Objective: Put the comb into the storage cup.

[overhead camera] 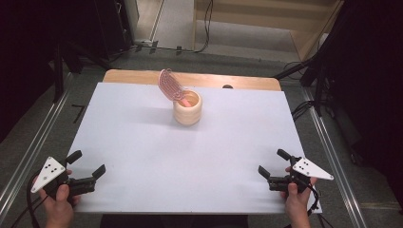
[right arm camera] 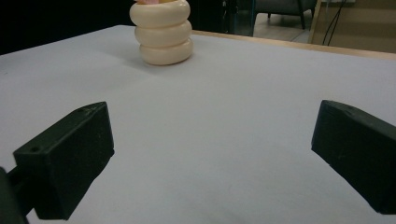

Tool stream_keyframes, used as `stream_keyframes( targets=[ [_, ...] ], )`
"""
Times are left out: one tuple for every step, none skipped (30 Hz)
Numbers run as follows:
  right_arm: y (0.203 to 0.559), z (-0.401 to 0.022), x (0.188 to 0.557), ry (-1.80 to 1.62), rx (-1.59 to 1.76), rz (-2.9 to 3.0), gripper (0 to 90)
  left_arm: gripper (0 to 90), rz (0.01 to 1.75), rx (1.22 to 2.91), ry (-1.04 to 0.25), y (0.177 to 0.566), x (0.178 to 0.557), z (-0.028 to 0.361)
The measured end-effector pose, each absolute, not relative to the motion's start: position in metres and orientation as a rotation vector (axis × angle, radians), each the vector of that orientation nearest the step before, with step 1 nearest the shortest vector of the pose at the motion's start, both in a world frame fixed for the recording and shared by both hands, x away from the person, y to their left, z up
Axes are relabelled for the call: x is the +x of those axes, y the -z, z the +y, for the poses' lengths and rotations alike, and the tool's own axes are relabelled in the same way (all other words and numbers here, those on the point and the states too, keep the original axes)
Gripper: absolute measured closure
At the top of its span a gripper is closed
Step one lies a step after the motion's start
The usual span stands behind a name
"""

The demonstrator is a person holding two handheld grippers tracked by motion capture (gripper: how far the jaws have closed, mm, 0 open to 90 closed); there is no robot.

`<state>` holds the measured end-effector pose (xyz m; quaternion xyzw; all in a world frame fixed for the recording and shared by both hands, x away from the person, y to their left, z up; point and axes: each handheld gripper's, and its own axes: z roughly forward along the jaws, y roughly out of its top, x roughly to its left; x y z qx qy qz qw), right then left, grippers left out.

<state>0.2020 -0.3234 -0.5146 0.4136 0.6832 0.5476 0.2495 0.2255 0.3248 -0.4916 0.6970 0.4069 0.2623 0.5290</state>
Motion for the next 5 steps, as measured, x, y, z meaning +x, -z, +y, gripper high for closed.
stream_keyframes(
  targets=[
    [0.5146,-0.3235,0.202,-1.493,1.13,1.859,0.0,0.0,0.971,1.668,-0.63,0.4917,0.2254,0.3243],
    [0.5146,-0.3236,0.202,-1.493,1.134,1.858,0.0,0.0,0.966,1.671,-0.63,0.492,0.2256,0.324],
    [0.5147,-0.3238,0.2021,-1.495,1.135,1.856,0.0,0.0,0.967,1.671,-0.631,0.4922,0.2257,0.3234],
    [0.5147,-0.3239,0.202,-1.494,1.141,1.854,0.0,0.0,0.969,1.671,-0.634,0.4924,0.2257,0.3231],
    [0.5147,-0.324,0.202,-1.494,1.142,1.853,0.0,0.0,0.969,1.67,-0.634,0.4926,0.2259,0.3231]
  ],
)
